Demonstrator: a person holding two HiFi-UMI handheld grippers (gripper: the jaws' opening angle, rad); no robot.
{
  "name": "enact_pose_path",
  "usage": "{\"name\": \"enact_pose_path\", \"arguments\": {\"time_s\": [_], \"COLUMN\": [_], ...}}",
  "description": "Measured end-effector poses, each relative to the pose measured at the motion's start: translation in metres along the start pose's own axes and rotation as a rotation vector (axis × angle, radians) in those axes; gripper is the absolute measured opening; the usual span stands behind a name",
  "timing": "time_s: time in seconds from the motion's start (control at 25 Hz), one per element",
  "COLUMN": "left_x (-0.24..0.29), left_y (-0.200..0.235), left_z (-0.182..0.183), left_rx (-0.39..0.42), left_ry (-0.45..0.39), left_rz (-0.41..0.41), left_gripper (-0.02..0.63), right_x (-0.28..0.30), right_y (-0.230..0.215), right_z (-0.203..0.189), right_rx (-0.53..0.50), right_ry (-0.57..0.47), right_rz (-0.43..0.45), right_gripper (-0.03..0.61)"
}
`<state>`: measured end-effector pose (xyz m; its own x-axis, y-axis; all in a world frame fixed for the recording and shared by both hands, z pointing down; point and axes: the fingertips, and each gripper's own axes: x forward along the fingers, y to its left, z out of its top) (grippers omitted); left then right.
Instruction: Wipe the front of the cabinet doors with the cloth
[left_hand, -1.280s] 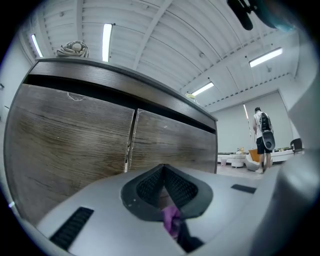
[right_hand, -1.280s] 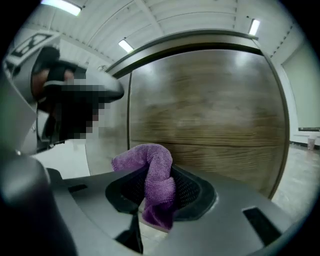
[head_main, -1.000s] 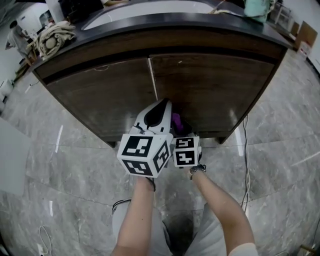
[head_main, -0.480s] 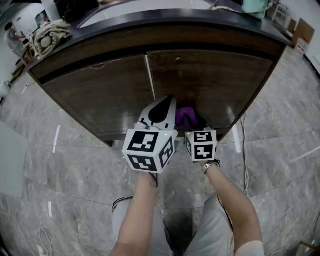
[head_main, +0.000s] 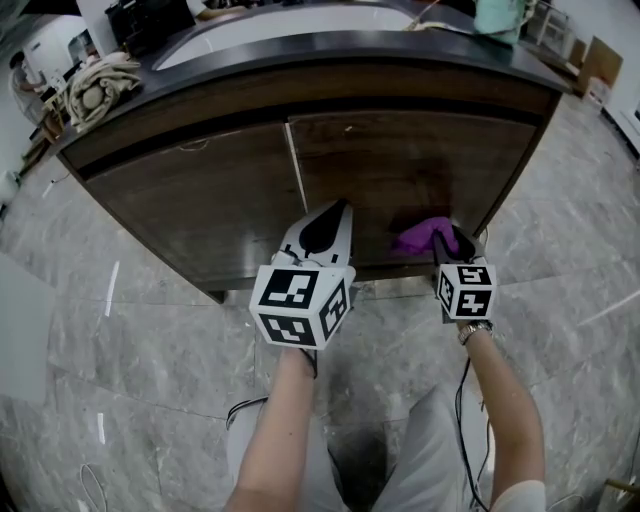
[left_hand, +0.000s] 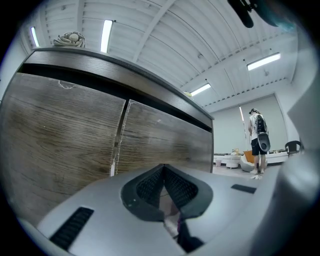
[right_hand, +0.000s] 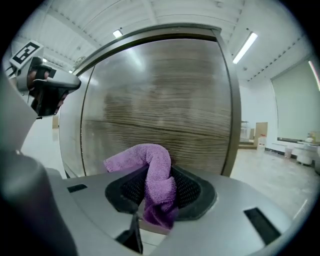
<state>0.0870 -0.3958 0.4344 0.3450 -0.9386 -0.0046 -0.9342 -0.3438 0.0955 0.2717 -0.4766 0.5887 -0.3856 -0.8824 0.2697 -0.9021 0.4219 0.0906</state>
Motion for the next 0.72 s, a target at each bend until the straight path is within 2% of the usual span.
{"name": "enact_pose_path", "arguments": {"time_s": [0.36,0.52,0.6,0.64,0.72], "left_x": [-0.005,-0.008,-0.008,-0.008,-0.008], "left_y": [0.004,0.007,0.010,0.011,0.011], "left_z": [0.005,0.007,0.008,0.010,0.014], "left_rx": [0.024,0.029,0.025,0.021,0.011], "left_ry": [-0.006,-0.010,-0.011,-0.016,-0.028], "left_rz": [0.012,0.020,0.027,0.029,0.030], "left_gripper": [0.006,0.006,0.006,0.006,0.006], "right_x": [-0.012,-0.021,-0.027,-0.028,-0.027], "right_y": [-0.073,-0.104,-0.099,-0.087,-0.047], "right_z": [-0.015,-0.035,-0.036,-0.034,-0.031], "right_rx": [-0.016,0.126,0.168,0.171,0.155], "right_ry": [0.026,0.047,0.027,0.011,-0.010], "right_rz": [-0.097,-0.247,-0.287,-0.279,-0.207], "right_gripper": [0.140,0.137,0.136,0.135,0.135]}}
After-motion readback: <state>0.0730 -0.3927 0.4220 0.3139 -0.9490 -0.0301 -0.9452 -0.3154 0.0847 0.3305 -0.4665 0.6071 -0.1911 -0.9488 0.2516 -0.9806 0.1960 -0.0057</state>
